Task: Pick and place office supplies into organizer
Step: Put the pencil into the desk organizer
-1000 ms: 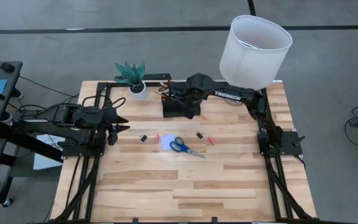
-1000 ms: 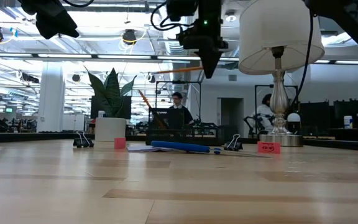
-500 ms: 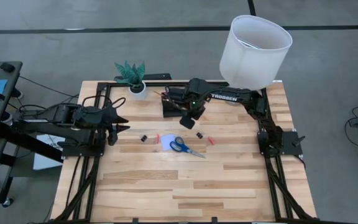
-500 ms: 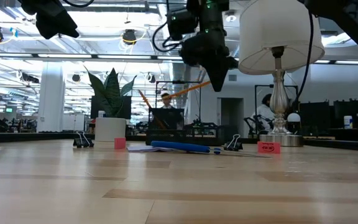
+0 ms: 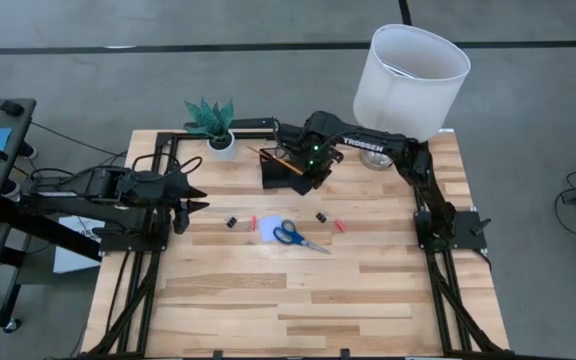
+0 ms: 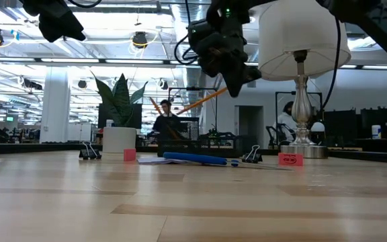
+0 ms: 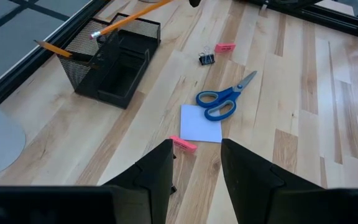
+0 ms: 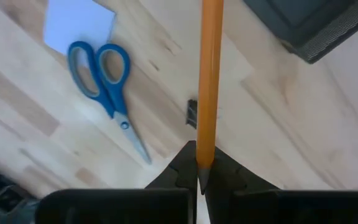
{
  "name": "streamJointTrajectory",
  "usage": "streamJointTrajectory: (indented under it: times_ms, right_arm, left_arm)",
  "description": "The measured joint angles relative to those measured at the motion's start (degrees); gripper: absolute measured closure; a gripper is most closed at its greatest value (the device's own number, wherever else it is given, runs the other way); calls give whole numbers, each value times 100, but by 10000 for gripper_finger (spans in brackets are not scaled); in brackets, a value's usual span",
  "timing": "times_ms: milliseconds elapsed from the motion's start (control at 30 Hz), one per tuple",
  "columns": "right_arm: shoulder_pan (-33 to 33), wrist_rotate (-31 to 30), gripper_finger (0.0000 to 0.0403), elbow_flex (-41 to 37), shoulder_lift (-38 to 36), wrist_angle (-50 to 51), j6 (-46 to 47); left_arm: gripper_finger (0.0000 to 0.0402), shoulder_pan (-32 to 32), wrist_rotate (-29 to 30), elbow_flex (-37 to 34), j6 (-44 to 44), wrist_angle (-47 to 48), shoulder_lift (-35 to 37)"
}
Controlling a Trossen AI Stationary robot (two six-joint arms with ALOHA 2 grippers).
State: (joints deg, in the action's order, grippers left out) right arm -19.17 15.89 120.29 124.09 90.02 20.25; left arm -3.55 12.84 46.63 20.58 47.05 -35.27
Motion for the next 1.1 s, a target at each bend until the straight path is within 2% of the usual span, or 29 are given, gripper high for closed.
streamJointTrajectory:
  times_ms: [167,333,733,1100]
  right_arm:
    - [-227,404,399,0,0,-1,238]
    - [-454,1223,399,0,0,0,400]
    - [-603,2661,399,0,0,-1,1152]
    - [-910,2903,398,0,0,-36,2134]
  left_arm:
    - [276,0,0,0,0,0,0]
    - [276,-1,0,0,0,-1,0]
    - [276,0,0,0,0,0,0]
    - [276,0,0,0,0,0,0]
